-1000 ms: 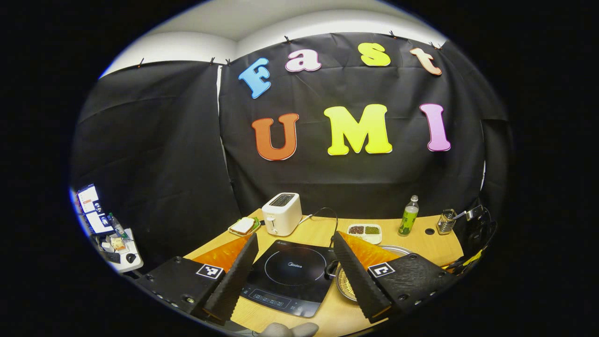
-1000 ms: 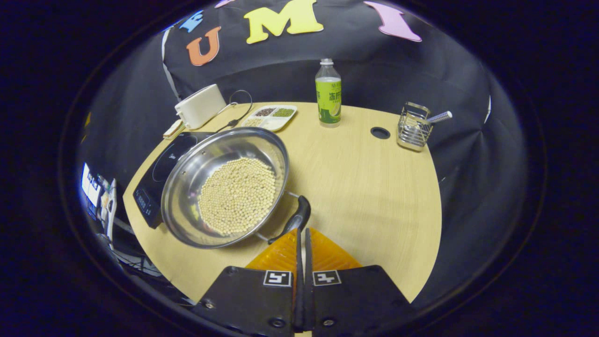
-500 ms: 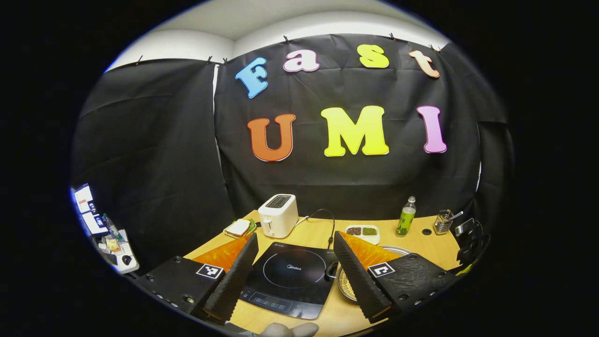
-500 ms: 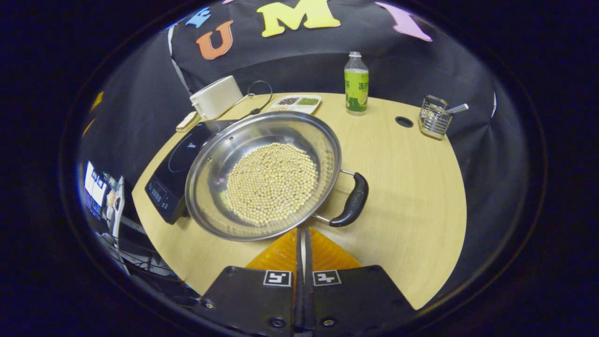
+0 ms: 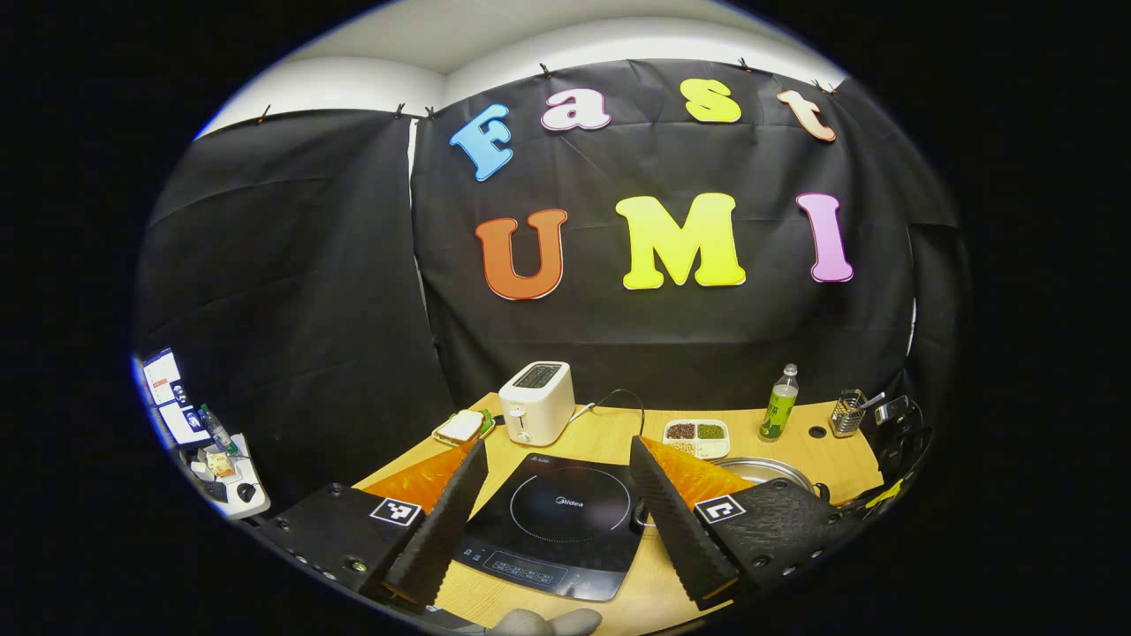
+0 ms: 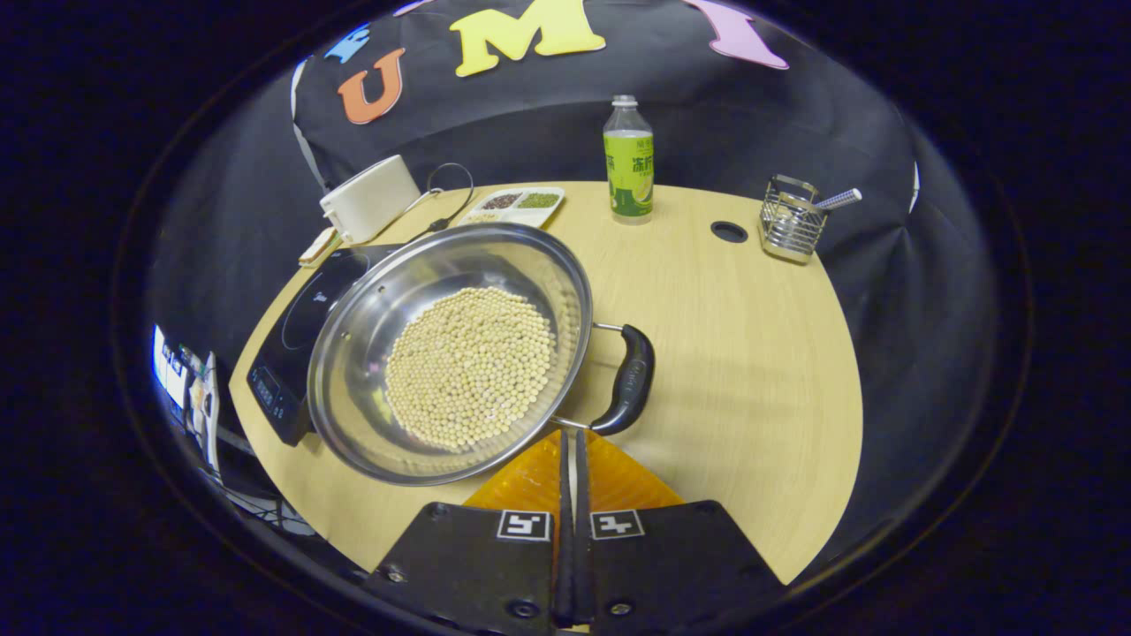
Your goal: First push the handle of the pot to place it horizontally, then grasp the pot with both hands and set it on the induction cooktop.
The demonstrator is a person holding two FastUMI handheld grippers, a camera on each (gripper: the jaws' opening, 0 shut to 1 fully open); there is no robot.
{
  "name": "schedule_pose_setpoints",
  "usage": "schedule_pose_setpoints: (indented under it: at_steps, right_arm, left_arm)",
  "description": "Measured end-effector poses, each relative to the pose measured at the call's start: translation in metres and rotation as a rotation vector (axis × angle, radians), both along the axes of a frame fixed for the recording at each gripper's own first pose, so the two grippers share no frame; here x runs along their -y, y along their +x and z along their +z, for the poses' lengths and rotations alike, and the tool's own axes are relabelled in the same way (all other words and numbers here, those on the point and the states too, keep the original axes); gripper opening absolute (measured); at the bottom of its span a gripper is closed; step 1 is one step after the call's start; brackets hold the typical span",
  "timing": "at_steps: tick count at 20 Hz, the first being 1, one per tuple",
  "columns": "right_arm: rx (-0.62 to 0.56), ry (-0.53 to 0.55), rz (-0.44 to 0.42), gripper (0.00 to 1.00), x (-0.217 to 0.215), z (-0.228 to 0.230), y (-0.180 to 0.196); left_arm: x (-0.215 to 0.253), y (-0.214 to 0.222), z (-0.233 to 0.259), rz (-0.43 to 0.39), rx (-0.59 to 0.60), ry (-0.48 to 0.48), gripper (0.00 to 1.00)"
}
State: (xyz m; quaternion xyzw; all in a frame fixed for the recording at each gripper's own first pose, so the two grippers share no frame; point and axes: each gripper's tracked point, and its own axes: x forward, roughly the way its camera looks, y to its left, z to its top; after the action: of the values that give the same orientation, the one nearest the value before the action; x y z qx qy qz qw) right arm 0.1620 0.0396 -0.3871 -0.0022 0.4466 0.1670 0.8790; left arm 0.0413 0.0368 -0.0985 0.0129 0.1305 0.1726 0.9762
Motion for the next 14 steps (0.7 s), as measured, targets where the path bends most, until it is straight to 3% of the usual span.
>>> schedule_pose_setpoints:
  at_steps: [4, 6, 8, 10, 13, 14]
  right_arm:
    - [0.014, -0.027, 0.024, 0.04, 0.007, 0.011, 0.003]
    - [0.06, -0.054, 0.033, 0.01, 0.013, 0.021, 0.006]
    - [0.084, -0.054, 0.044, 0.05, 0.014, 0.028, 0.009]
    - [0.106, -0.029, 0.043, 0.22, 0.012, 0.034, 0.014]
    - [0.113, -0.001, 0.024, 0.89, 0.01, 0.036, 0.027]
    - [0.113, -0.002, 0.016, 0.92, 0.01, 0.034, 0.031]
  left_arm:
    - [0.011, 0.015, -0.022, -0.031, -0.019, -0.018, 0.96]
    - [0.021, 0.027, -0.041, -0.075, -0.041, -0.057, 0.97]
    - [0.033, 0.041, -0.06, -0.126, -0.05, -0.114, 0.97]
    - [0.039, 0.054, -0.082, -0.149, -0.08, -0.15, 0.97]
    - [0.048, 0.072, -0.117, -0.19, -0.15, -0.168, 0.97]
    - [0.052, 0.078, -0.128, -0.206, -0.172, -0.169, 0.97]
